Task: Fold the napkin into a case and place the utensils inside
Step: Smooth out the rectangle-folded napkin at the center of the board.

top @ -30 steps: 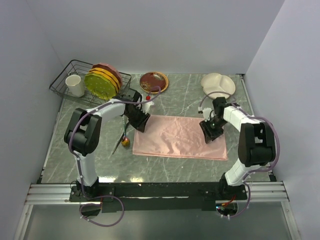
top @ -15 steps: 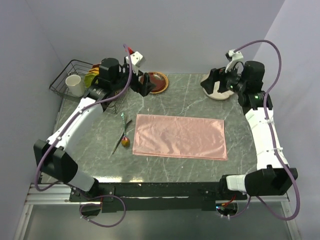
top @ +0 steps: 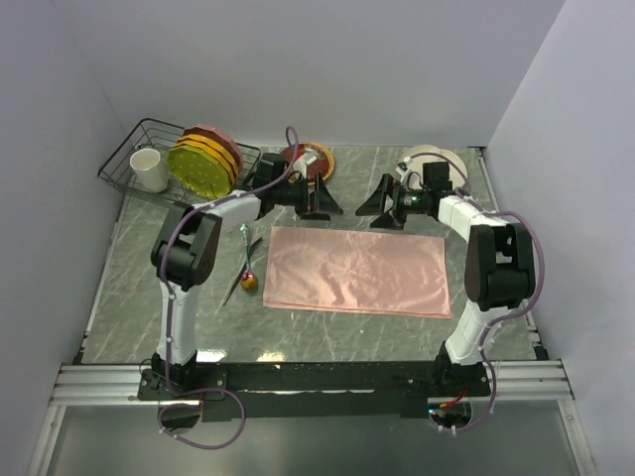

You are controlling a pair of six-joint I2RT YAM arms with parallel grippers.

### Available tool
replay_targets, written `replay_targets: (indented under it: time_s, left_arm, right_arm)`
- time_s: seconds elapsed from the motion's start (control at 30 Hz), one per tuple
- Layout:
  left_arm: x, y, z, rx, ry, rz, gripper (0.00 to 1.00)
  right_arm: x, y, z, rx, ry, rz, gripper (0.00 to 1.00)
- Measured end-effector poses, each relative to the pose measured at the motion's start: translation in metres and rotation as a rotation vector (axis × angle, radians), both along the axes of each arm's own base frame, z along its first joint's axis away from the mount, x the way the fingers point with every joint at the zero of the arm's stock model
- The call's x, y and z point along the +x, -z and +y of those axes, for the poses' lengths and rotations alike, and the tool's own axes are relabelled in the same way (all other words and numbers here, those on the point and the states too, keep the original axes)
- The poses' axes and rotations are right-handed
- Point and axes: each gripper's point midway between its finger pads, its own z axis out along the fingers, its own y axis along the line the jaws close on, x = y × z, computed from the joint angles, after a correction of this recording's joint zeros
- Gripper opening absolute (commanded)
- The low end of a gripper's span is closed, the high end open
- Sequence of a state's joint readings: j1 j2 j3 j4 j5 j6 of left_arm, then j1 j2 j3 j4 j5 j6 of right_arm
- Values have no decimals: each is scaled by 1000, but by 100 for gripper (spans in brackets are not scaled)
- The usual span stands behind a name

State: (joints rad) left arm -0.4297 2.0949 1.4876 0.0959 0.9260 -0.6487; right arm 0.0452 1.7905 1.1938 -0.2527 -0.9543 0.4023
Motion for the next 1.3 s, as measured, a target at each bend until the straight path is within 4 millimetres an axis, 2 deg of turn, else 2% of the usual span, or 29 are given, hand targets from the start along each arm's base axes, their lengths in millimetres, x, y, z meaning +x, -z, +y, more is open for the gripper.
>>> replay_targets:
  time_s: [0.13,0.27,0.37,0.53,0.6,0.67,0.87,1.2,1.3]
  left_arm:
    - [-2,27,-9,-44,16,143,99]
    - [-1,38,-15,-80,24,215,99]
    - [-1,46,-18,-96,28,249,99]
    - [0,66,-18,-90,25,294,99]
    - [2,76,-15,-87,18,316,99]
    - [3,76,-12,-98,21,328,99]
    - [4,77,7,-106,30,325,99]
    - [13,81,66,-76,-6,310,99]
    - [10,82,73,-68,9,294,99]
  right_arm:
    - [9,5,11,59,-10,17,100]
    - [24,18,15,101,-2,54,100]
    - [32,36,18,119,6,95,100]
    - [32,68,18,120,14,177,100]
    - [32,75,18,118,14,191,100]
    - [30,77,18,124,6,198,100]
    - [29,78,13,126,-7,191,100]
    - [30,79,3,133,3,202,100]
    - [29,79,2,131,-4,196,100]
